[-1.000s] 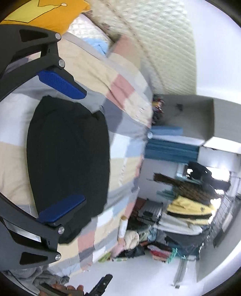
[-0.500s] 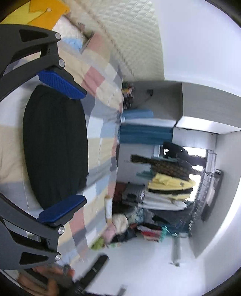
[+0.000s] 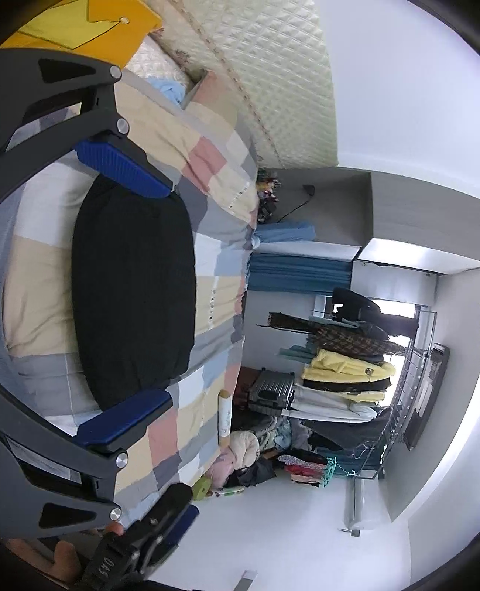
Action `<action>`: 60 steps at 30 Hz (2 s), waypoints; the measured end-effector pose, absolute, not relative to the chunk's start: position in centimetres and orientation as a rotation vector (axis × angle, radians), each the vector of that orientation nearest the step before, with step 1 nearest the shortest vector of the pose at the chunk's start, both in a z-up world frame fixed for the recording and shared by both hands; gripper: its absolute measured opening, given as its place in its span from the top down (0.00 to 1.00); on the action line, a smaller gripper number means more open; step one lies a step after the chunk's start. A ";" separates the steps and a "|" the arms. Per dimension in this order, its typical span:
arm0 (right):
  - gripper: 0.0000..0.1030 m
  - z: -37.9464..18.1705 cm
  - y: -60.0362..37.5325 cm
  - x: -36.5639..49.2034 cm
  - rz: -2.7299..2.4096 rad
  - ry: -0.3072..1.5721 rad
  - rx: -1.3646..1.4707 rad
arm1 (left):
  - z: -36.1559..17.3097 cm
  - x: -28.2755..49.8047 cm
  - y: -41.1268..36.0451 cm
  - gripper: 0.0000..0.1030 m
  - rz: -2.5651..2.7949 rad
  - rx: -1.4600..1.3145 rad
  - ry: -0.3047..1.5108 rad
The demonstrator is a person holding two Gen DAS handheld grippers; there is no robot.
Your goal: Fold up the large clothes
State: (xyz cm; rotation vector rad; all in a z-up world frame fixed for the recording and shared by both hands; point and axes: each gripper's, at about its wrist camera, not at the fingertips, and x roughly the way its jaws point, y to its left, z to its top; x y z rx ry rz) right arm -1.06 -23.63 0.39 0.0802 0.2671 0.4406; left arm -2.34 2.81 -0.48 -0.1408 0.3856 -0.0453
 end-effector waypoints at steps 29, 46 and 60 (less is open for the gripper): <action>0.00 -6.8 -22.4 0.7 0.373 0.412 0.065 | -6.5 -0.4 4.0 0.00 -0.012 -0.186 0.497; 0.00 -7.0 -23.6 0.8 0.328 0.431 0.085 | -7.7 0.7 3.6 0.00 -0.004 -0.173 0.549; 0.00 -6.8 -23.4 0.4 0.323 0.430 0.075 | -7.8 1.0 3.7 0.00 0.006 -0.171 0.563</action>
